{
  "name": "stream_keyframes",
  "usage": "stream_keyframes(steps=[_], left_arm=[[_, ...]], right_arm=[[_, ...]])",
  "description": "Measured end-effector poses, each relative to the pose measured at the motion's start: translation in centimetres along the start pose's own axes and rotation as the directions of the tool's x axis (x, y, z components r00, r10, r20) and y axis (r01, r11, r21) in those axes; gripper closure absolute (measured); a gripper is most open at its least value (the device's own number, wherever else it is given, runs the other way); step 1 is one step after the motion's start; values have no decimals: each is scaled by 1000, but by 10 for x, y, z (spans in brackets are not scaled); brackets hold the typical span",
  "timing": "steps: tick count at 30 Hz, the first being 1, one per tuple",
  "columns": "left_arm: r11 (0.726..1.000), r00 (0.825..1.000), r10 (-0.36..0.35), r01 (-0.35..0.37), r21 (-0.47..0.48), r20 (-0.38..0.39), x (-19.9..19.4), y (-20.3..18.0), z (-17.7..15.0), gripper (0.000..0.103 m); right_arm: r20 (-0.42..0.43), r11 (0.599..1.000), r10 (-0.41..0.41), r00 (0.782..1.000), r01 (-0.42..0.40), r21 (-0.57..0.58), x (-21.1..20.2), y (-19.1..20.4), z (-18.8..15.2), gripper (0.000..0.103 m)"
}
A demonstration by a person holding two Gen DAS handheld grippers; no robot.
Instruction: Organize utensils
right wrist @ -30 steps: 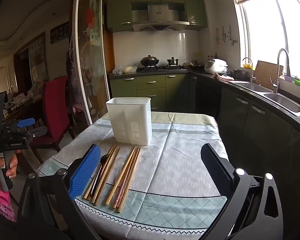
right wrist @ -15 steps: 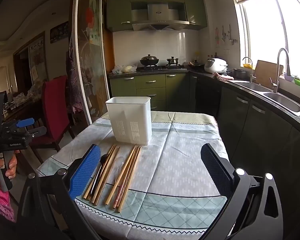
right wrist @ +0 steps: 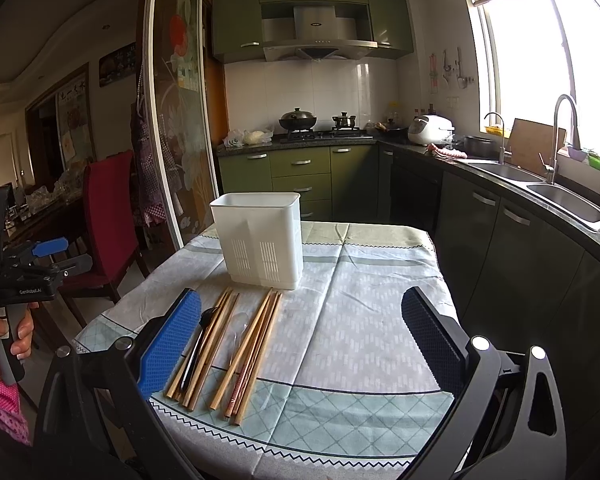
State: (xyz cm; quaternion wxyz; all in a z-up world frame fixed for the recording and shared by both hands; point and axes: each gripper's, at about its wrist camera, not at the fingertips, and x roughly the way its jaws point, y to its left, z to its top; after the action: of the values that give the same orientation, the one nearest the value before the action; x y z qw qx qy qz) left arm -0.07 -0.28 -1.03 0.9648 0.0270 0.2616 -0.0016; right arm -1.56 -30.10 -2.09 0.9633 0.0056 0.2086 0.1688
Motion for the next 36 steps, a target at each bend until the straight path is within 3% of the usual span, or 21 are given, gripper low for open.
stream_keyframes(steps=[36], left_arm=[[1000,1000,0,0,-1,-5,0,1,2,6]], right_arm=[[-6,1000,-2,1000,2,4,4,2,-3,4]])
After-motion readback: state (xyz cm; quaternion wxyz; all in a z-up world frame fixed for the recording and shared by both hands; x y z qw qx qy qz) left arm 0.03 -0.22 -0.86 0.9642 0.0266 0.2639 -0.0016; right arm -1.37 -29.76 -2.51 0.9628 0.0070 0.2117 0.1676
